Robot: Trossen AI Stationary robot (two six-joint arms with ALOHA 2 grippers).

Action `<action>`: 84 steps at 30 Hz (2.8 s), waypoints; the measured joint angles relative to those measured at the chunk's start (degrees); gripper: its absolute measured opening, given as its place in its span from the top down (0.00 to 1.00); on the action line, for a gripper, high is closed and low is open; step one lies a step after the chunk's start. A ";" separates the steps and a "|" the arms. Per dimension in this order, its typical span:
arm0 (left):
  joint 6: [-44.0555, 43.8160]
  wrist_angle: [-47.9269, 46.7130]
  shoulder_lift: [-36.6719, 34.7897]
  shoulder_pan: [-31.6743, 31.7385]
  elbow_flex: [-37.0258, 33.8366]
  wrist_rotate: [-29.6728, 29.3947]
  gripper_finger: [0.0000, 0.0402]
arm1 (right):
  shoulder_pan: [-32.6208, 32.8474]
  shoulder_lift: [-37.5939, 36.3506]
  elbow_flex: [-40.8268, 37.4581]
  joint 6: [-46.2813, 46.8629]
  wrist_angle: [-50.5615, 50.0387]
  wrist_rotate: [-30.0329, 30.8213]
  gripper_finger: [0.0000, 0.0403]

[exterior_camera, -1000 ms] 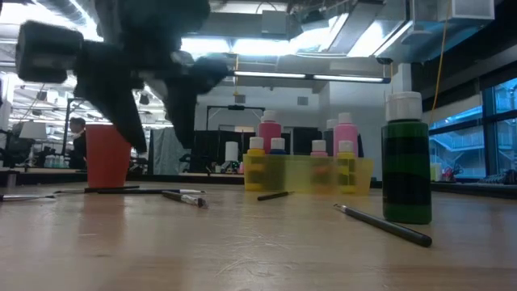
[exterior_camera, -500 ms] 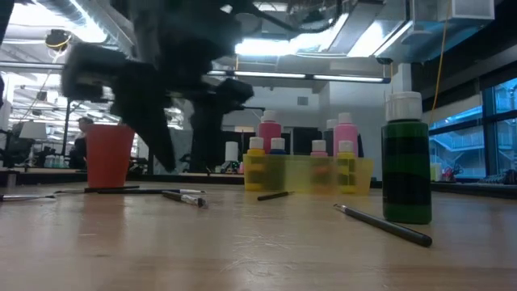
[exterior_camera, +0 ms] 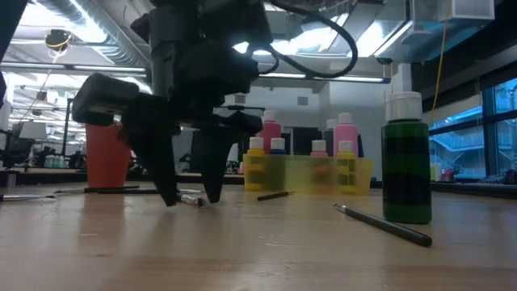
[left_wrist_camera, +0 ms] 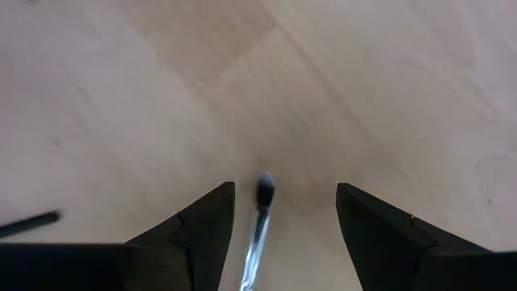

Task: Pick & Place Paint Supplies
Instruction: Put the silver paint brush into the orange cup

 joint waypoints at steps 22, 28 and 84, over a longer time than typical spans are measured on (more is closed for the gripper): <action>1.17 0.09 3.10 0.42 0.22 -1.36 0.64 | 0.00 0.00 0.00 -0.46 -0.74 0.00 0.34; 1.20 0.67 3.17 0.69 0.17 -1.48 0.71 | 0.00 0.00 0.00 -0.46 -1.09 0.00 0.34; -25.96 22.42 -57.02 13.29 -19.45 -20.76 0.99 | 0.00 -0.04 -0.02 -0.72 -0.90 0.22 0.34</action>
